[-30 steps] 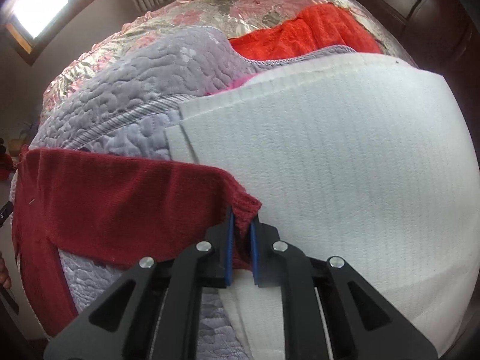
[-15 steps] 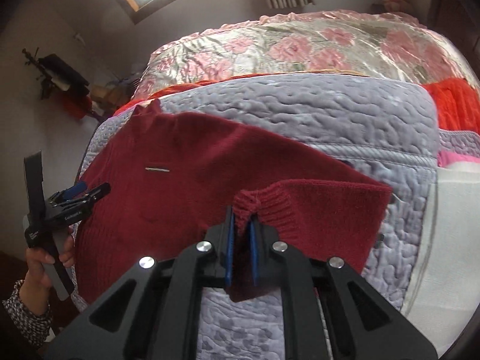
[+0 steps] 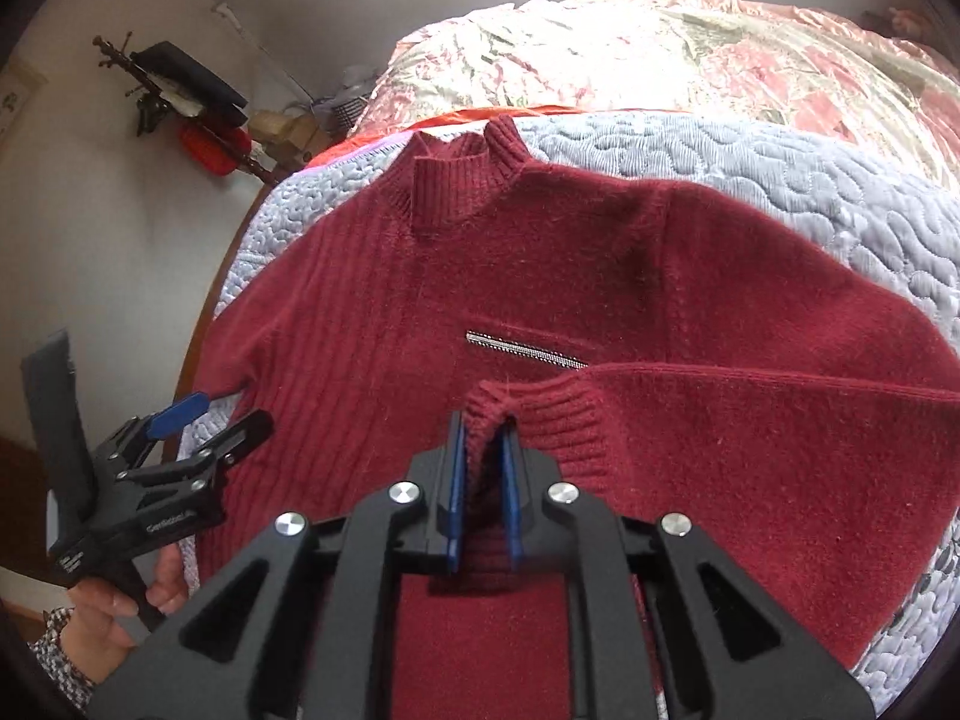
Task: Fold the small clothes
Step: 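Carry the held sleeve across the chest with the right tool, then open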
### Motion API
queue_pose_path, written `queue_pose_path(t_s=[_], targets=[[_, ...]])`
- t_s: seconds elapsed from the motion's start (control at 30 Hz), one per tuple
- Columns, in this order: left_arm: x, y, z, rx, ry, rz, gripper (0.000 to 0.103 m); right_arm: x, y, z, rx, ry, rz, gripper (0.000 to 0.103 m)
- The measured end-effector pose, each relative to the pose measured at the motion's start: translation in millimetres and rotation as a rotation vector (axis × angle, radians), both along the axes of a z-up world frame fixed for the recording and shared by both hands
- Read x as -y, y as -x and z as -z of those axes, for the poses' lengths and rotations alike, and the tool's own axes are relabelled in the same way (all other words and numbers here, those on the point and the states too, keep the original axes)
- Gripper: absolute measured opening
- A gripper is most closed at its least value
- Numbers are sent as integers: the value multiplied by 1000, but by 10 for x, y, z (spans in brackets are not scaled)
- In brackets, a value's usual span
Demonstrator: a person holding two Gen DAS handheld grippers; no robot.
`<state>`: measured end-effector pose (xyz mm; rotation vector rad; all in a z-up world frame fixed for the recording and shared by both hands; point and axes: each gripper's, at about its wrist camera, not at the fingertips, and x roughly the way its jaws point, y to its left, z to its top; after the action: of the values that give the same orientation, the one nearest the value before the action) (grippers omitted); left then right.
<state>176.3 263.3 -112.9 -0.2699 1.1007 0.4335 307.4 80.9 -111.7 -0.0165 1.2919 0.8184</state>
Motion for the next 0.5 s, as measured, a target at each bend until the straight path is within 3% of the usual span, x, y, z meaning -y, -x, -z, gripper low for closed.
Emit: queue_pose_path(t_s=[0.1, 0.13, 0.17, 0.5], targets=[[23, -7, 50, -9, 8, 11, 99, -26, 14, 148, -68, -27, 12, 19], [33, -8, 64, -10, 13, 17, 99, 0, 21, 148, -73, -32, 19, 30], [65, -22, 80, -12, 21, 26, 99, 47, 37, 122, -67, -37, 24, 32], [784, -402, 288, -20, 188, 133, 99, 1081, 188, -152, 65, 71, 163, 32]])
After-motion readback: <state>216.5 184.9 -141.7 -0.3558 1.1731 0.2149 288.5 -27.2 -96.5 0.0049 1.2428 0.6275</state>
